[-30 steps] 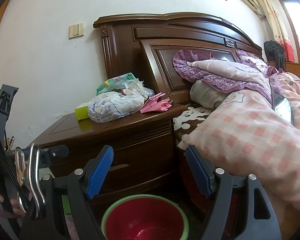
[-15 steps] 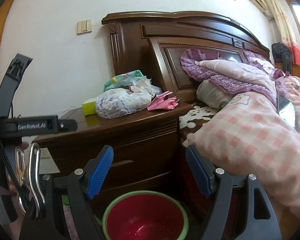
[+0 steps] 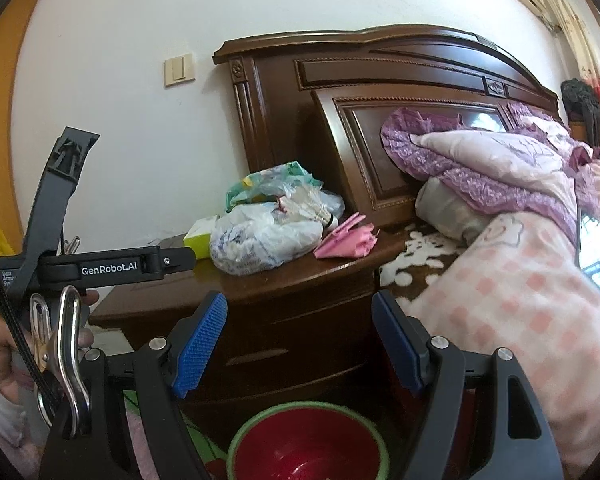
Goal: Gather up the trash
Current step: 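Move the left tool to the white plastic bag and the right tool to the pink paper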
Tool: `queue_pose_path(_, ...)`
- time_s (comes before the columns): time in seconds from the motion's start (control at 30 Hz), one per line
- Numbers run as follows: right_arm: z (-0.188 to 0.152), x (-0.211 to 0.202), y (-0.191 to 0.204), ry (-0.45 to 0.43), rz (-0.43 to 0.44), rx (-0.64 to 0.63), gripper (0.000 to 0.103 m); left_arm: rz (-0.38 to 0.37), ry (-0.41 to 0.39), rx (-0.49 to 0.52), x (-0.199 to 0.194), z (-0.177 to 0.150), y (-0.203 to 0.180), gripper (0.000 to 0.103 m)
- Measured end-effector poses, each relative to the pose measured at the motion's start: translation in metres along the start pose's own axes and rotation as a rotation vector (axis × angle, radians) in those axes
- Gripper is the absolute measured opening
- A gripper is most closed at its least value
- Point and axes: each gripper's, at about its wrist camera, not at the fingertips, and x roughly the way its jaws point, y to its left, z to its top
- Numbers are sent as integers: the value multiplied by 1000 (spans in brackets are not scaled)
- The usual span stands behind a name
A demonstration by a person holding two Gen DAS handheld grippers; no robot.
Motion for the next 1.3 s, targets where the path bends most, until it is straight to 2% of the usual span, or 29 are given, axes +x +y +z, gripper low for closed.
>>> queue_pose_path(0.27,25,17,-7,11,-22,6,77,-31,10,-9,24,28,-6,103)
queue_pose_path(0.5,43,37,-20,42,-95,13,77,-65,52,-51,54,49,-11,103)
queue_pose_path(0.7,57,74,-35,132,-187,83,76,-35,87,-74,84,59,-14,103)
queue_pose_path(0.8,63,95,-45,158,-174,142,75,-9,101,-77,98,60,-14,103)
queue_pose_path(0.93,71,115,-54,151,-168,177,70,20,111,-63,114,58,-15,103)
queue_pose_path(1.1,75,137,-64,143,-139,276,61,0,140,-88,132,53,-15,103)
queue_pose_path(1.3,62,169,-66,204,-131,298,51,30,167,-96,146,48,-17,102)
